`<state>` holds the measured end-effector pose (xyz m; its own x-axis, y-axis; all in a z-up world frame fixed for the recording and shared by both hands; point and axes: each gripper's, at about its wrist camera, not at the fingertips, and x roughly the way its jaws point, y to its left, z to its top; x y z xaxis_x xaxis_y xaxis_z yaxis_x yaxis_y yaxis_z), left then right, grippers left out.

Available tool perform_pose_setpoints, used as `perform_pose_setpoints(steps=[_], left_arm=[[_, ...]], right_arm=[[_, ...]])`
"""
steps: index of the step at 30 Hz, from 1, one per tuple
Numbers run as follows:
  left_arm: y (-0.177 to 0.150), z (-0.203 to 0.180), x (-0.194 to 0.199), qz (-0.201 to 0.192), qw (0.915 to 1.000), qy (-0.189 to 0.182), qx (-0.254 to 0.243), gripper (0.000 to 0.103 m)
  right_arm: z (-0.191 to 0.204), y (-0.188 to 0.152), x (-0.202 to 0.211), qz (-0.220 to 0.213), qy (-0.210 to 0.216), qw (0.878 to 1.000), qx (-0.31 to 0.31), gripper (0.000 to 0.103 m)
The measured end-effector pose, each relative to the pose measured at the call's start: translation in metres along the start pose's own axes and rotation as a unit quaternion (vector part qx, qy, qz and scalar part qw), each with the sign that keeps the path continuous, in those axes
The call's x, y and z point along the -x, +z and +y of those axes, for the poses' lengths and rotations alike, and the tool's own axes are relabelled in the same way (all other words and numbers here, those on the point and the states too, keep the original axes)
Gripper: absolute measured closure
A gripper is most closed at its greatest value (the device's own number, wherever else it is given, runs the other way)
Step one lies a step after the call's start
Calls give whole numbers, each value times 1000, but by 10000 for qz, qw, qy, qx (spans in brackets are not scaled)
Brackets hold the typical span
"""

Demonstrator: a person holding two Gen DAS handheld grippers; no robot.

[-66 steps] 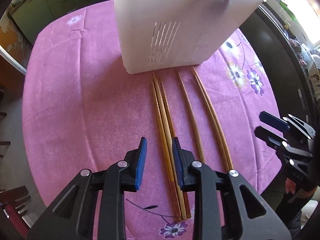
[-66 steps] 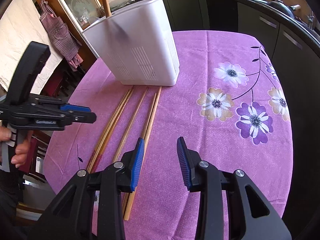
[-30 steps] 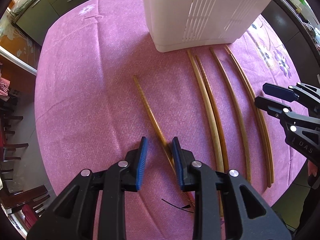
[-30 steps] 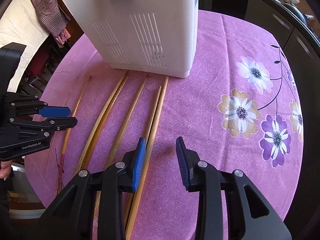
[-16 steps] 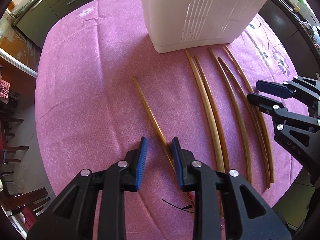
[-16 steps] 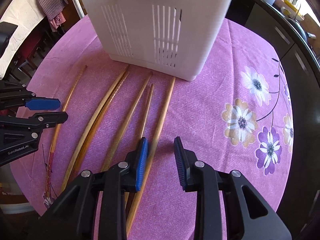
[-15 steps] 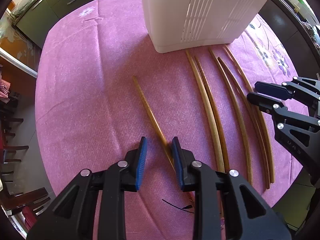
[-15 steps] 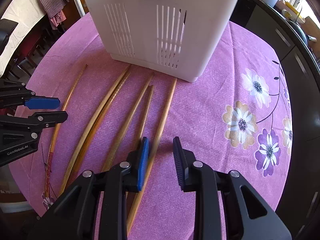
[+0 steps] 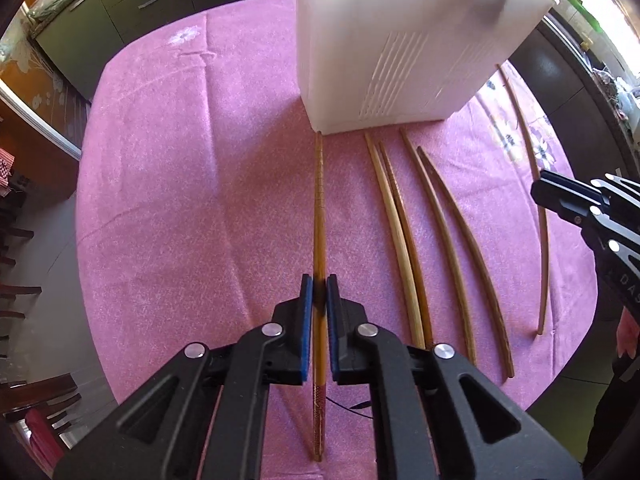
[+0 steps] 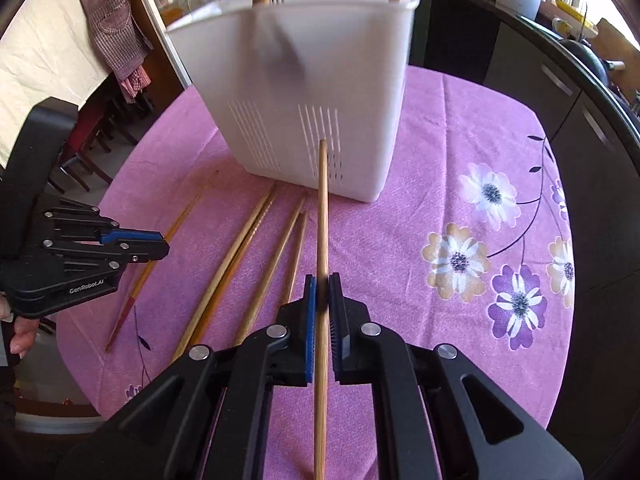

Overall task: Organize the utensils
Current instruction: 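Lift both chopsticks upright and carry them toward the white holder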

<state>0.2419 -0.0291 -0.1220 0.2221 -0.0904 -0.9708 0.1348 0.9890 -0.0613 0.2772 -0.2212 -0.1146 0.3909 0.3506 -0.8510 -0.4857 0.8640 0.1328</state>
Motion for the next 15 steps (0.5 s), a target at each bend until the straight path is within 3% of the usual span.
perform_pose_setpoints(steps=[6,15], left_arm=[[-11,5,55,-611,9981,-37,-40,96],[-39,-16,108,-1152,9929,-58,-305,96]], right_arm=[[-10,-14,67,-735,81,9973,-18,96],[-7,-54,114,-1115,149,9937,24,96]])
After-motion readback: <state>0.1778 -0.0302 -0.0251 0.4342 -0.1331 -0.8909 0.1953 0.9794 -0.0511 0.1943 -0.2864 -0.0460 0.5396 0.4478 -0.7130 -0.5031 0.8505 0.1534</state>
